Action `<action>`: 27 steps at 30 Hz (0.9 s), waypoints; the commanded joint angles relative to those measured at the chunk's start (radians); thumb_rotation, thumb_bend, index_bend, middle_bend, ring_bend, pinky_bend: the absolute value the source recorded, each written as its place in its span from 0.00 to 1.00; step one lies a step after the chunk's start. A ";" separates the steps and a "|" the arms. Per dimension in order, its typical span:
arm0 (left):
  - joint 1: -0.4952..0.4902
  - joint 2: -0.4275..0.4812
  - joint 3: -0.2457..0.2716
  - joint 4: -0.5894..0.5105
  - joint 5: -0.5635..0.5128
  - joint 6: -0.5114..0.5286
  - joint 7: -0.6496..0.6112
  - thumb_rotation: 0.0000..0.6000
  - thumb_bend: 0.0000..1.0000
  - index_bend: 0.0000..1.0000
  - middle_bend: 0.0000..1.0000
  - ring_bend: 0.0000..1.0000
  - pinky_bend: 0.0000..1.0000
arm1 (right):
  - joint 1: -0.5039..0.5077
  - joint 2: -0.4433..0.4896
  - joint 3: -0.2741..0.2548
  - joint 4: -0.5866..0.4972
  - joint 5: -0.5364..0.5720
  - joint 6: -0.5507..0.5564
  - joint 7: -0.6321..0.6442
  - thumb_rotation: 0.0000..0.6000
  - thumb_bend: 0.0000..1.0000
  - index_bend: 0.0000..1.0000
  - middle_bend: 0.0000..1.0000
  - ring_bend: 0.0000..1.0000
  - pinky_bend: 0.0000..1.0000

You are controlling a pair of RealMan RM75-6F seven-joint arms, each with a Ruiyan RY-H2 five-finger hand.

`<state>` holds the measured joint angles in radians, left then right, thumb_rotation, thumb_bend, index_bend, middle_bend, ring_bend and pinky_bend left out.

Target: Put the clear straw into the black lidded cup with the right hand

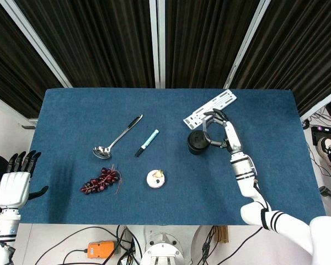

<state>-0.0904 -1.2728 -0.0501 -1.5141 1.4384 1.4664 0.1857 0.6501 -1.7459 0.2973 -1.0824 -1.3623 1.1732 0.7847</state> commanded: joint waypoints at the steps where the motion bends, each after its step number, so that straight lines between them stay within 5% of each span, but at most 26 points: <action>1: 0.000 0.000 0.000 -0.001 0.000 0.000 0.002 1.00 0.08 0.09 0.09 0.02 0.00 | -0.003 -0.011 -0.017 0.025 -0.016 -0.007 0.033 1.00 0.56 0.55 0.33 0.10 0.06; 8: -0.001 0.003 0.000 -0.004 0.002 0.002 0.004 1.00 0.08 0.09 0.09 0.02 0.00 | -0.008 0.027 -0.052 0.020 -0.066 -0.004 0.059 1.00 0.47 0.13 0.22 0.00 0.00; 10: -0.002 0.004 -0.001 -0.004 0.003 0.002 0.004 1.00 0.08 0.09 0.09 0.02 0.00 | -0.013 0.047 -0.053 0.003 -0.073 0.006 0.055 1.00 0.47 0.08 0.20 0.00 0.00; 17: -0.002 0.009 -0.001 -0.004 0.004 0.004 0.000 1.00 0.08 0.09 0.09 0.02 0.00 | -0.078 0.209 -0.071 -0.121 -0.098 0.085 -0.128 1.00 0.47 0.05 0.18 0.00 0.00; 24: 0.001 0.011 -0.005 0.003 0.004 0.012 -0.015 1.00 0.08 0.09 0.09 0.02 0.00 | -0.244 0.549 -0.165 -0.433 -0.028 0.112 -0.566 1.00 0.46 0.06 0.17 0.00 0.00; 27: 0.002 0.011 -0.006 0.004 0.005 0.017 -0.018 1.00 0.08 0.09 0.09 0.02 0.00 | -0.314 0.639 -0.198 -0.535 0.010 0.140 -0.626 1.00 0.43 0.05 0.15 0.00 0.00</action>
<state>-0.0887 -1.2618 -0.0561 -1.5102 1.4436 1.4836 0.1681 0.4489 -1.2629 0.1612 -1.4574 -1.4084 1.2724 0.2880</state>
